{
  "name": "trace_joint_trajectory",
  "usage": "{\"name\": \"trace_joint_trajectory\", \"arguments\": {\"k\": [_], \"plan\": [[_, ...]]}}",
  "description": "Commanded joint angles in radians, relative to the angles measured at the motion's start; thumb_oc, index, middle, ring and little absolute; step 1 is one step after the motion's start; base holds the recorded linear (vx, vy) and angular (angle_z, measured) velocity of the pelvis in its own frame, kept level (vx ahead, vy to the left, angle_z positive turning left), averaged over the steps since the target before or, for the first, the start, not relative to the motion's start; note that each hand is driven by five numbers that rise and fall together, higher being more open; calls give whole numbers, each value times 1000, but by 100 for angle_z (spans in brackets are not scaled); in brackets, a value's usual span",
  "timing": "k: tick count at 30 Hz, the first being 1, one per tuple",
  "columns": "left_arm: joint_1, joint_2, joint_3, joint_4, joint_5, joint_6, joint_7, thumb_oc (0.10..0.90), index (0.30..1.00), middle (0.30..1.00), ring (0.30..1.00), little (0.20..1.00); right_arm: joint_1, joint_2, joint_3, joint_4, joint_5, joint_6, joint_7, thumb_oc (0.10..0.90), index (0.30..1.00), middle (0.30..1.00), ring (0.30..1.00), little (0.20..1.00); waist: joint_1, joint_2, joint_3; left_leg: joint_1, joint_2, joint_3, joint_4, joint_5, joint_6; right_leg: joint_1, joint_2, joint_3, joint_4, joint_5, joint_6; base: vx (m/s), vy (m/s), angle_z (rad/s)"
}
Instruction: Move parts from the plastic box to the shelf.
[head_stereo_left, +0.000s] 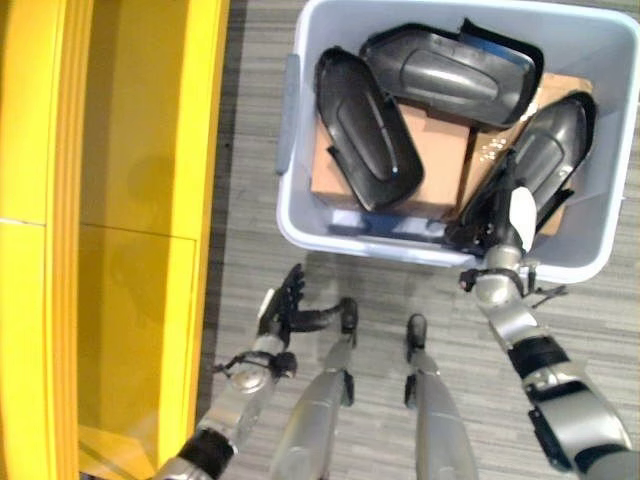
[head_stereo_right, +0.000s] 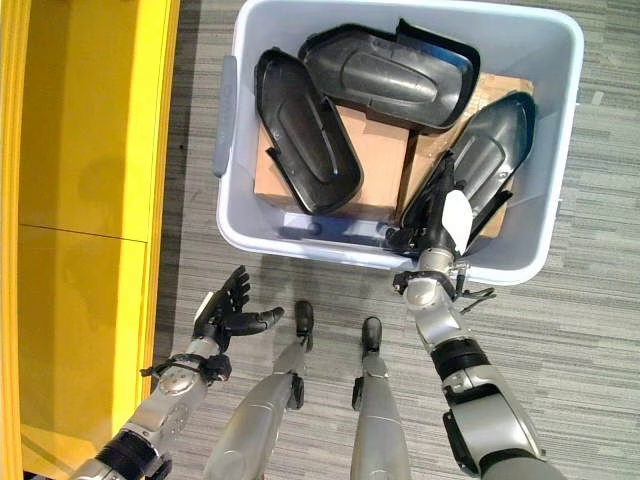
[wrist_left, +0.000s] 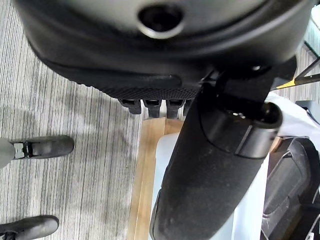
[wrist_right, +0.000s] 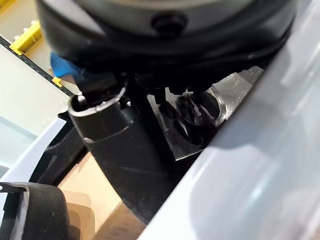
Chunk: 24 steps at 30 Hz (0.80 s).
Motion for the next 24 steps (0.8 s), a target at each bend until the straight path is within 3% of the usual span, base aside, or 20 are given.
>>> {"name": "trace_joint_trajectory", "arguments": {"k": [1,13,24], "plan": [[2,-19,11,-62,2,-74,32,900,1000,1000,1000,1000,23,-41,-41,-32,11,-6,-89,900,1000,1000,1000,1000,-10,-30,-19,-7,-27,-17,103,-107,-34,56,-56,-42,-103,140,48,0,0,0],[2,-18,17,-67,19,-84,54,900,1000,1000,1000,1000,130,-54,-94,-154,-100,28,-161,900,1000,1000,1000,1000,-28,-35,-18,-10,-25,-16,108,-111,-35,47,-57,-40,-95,137,47,0,0,0],[8,-10,33,-74,25,-91,43,900,1000,1000,1000,1000,135,-113,-94,-51,-200,106,-166,900,1000,1000,1000,1000,-28,-34,-20,-18,-29,-23,109,-113,-34,40,-57,-43,-89,136,48,3,-1,1]]}}
